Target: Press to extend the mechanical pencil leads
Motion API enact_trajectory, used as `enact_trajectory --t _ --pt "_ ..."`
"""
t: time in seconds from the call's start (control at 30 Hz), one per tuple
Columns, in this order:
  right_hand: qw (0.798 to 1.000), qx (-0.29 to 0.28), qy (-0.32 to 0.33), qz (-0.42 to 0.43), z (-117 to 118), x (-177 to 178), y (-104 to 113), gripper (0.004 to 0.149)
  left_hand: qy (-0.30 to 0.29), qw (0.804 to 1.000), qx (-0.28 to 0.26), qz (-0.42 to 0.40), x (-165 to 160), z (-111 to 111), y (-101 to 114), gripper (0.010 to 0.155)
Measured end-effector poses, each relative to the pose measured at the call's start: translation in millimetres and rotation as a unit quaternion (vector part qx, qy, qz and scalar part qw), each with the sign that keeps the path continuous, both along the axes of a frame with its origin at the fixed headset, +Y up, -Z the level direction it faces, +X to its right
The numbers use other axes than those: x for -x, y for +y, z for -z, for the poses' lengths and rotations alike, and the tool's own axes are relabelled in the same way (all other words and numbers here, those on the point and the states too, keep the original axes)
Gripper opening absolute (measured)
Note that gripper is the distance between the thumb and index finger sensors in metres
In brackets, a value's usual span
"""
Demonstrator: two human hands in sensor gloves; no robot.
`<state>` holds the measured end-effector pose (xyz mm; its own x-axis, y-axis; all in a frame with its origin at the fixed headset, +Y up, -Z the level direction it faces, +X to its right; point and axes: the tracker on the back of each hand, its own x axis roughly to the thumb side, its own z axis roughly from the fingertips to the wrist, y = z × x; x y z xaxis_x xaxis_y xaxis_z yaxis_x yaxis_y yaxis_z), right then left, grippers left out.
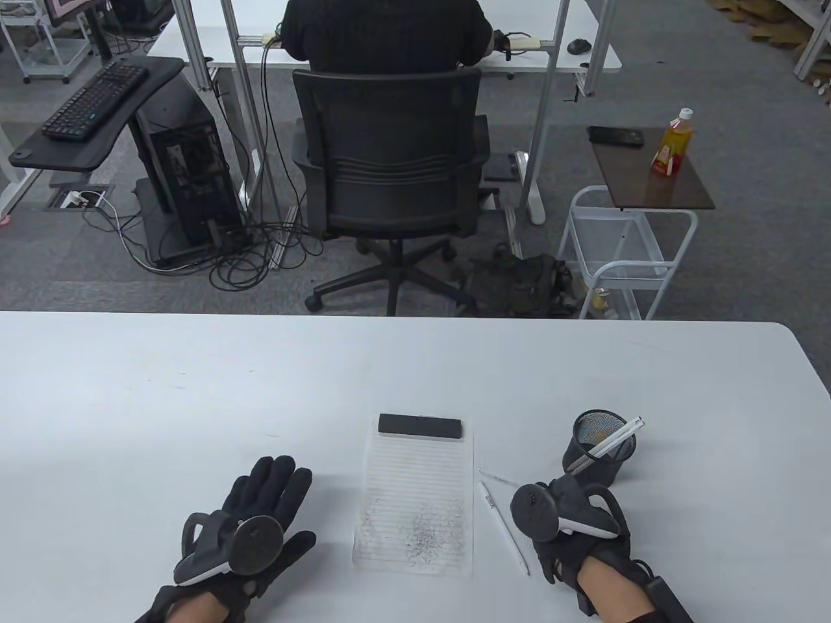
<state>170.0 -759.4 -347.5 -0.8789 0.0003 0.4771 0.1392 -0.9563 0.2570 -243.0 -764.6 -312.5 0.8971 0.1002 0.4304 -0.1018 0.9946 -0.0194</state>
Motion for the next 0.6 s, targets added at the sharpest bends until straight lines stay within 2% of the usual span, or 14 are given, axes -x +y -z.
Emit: enact_trajectory --t 0.17,0.6 --pt "0.999 -0.016 0.018 -0.044 1.9 6.2 -4.9 0.049 -0.001 1.0 -0.001 -0.001 -0.3 0.0 0.1 0.087" --pt "0.995 -0.063 0.051 -0.05 0.0 8.9 -9.3 0.045 -0.002 1.0 0.0 0.0 -0.5 -0.1 -0.5 0.088"
